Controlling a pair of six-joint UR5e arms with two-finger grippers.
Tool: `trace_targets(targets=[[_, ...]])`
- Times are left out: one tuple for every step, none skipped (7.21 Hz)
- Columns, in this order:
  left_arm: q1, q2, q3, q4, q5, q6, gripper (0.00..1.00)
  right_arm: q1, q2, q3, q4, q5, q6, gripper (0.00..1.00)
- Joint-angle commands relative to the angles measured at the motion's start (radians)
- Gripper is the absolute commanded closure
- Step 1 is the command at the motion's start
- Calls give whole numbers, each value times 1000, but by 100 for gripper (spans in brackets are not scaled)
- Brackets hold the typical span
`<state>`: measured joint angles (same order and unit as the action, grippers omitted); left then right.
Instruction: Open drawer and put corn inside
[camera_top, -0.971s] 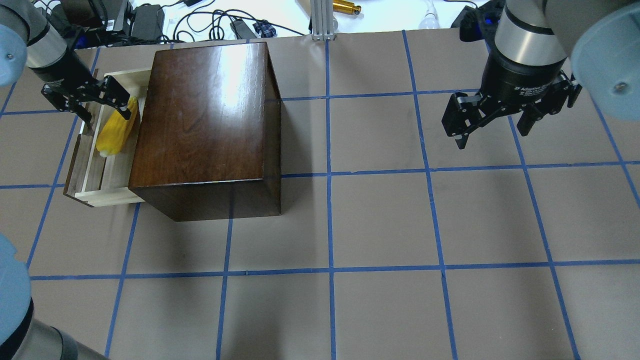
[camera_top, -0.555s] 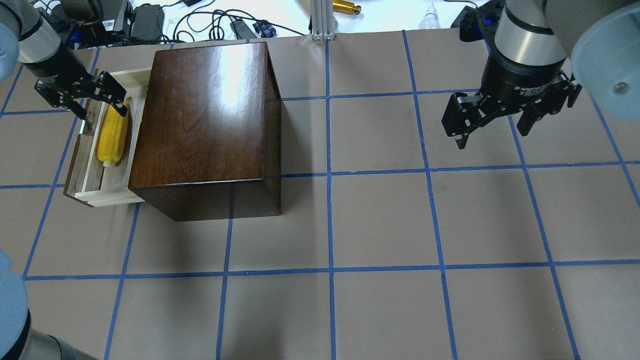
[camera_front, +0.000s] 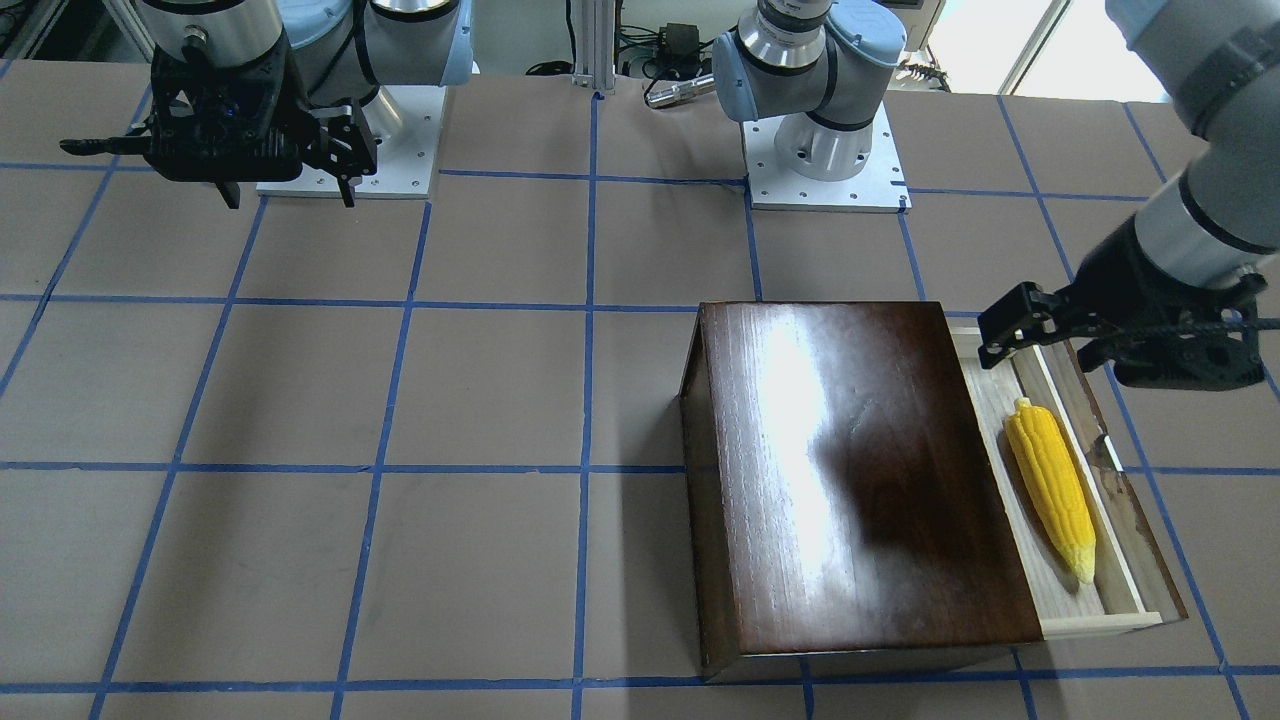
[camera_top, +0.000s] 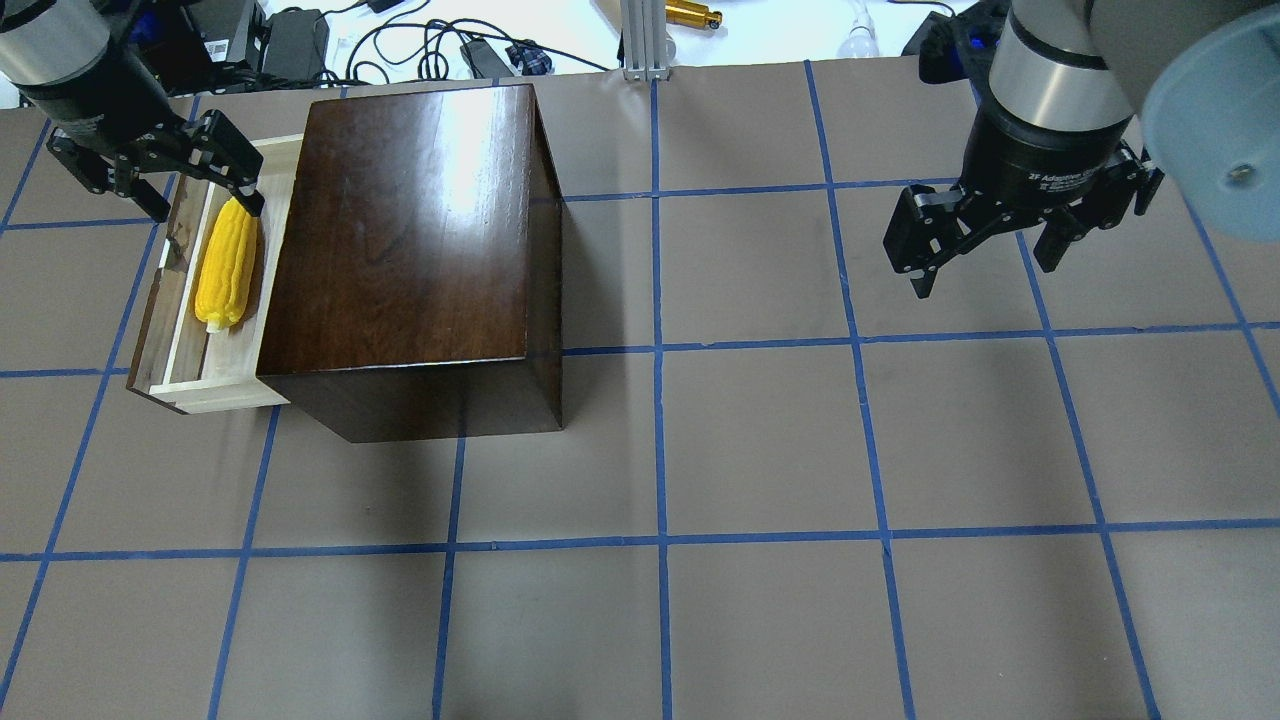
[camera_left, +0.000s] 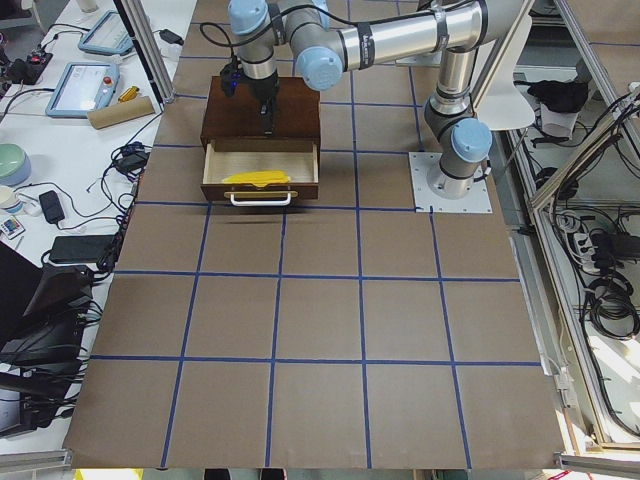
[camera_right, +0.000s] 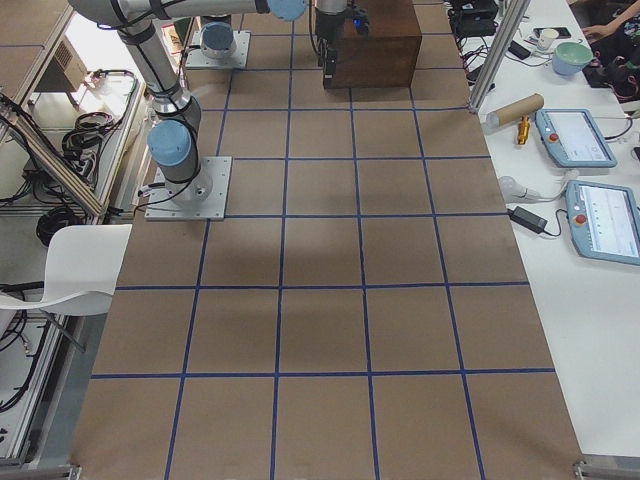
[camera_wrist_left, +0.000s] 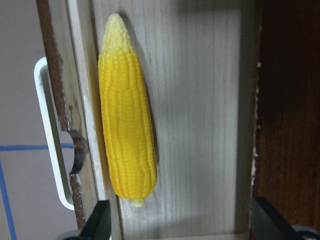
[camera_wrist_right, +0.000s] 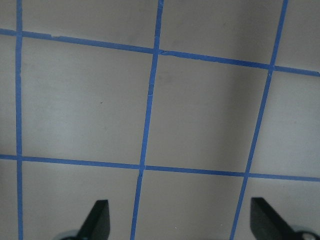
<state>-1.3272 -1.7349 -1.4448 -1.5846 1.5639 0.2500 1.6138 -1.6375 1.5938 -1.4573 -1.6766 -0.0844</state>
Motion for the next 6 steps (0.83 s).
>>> trace_targets(targets=[[-160, 44, -3, -17, 4, -159, 0, 0, 1, 0, 0, 2, 0, 0], [-211, 61, -8, -8, 31, -175, 0, 0, -1, 0, 0, 2, 0, 0], [-231, 69, -11, -6, 48, -179, 0, 0, -1, 0, 0, 2, 0, 0], [-251, 77, -19, -8, 47, -182, 0, 0, 1, 0, 0, 2, 0, 0], [-260, 95, -28, -8, 35, -181, 0, 0, -1, 0, 0, 0, 0, 0], [-260, 103, -32, -8, 31, -181, 0, 0, -1, 0, 0, 0, 0, 0]])
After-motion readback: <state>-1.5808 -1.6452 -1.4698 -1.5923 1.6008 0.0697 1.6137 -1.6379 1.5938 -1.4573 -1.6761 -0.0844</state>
